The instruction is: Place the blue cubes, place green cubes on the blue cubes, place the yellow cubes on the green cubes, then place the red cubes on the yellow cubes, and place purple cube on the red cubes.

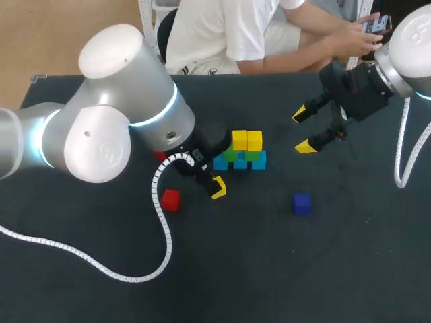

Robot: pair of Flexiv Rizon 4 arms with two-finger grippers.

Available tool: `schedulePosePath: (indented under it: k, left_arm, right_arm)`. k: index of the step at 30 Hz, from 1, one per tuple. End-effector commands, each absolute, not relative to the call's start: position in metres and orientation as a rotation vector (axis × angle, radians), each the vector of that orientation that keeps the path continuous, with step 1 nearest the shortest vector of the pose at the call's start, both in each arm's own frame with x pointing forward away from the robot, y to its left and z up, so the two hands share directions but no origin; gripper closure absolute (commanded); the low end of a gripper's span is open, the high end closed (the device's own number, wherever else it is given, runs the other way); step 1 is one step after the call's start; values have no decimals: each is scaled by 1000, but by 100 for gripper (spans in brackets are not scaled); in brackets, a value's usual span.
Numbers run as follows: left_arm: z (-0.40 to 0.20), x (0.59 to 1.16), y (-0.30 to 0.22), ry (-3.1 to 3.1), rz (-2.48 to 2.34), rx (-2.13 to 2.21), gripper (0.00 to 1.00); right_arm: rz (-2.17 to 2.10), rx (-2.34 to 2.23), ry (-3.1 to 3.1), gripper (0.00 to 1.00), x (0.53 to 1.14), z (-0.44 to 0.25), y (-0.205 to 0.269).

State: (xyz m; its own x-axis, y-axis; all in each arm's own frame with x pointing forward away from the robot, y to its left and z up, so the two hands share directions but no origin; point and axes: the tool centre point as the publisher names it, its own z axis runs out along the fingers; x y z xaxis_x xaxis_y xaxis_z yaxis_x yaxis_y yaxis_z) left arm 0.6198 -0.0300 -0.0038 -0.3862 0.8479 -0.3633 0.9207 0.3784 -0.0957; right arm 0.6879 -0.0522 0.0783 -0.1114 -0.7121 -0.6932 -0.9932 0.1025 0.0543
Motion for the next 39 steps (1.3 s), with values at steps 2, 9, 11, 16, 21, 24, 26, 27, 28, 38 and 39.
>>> schedulePosePath:
  k: [2,9,11,16,21,24,26,27,28,38,39]
  left_arm:
    - [9,615,-25,2327,-425,1613,100]
    - [35,614,-20,2229,-441,1710,100]
    - [42,613,-19,2208,-439,1726,100]
    - [56,614,-20,2171,-438,1749,100]
    - [64,618,-24,2141,-433,1780,100]
    - [65,626,-27,2133,-443,1811,100]
    - [69,632,-29,2126,-431,1830,100]
    - [71,635,-30,2121,-426,1836,100]
    - [72,638,-31,2117,-418,1846,100]
    - [72,660,-39,2094,-438,1904,100]
    - [71,662,-39,2095,-440,1906,100]
  right_arm:
    - [729,-1660,1880,0,687,78,-52]
    - [729,-1660,1880,0,687,78,-52]
    - [729,-1660,1880,0,687,78,-52]
    - [729,-1660,1880,0,687,78,-52]
    - [729,-1660,1880,0,687,78,-52]
    - [729,-1660,1880,0,687,78,-52]
    - [729,-1660,1880,0,687,78,-52]
    - [729,-1660,1880,0,687,78,-52]
    - [729,-1660,1880,0,687,78,-52]
    - [729,-1660,1880,0,687,78,-52]
    - [729,-1660,1880,0,687,78,-52]
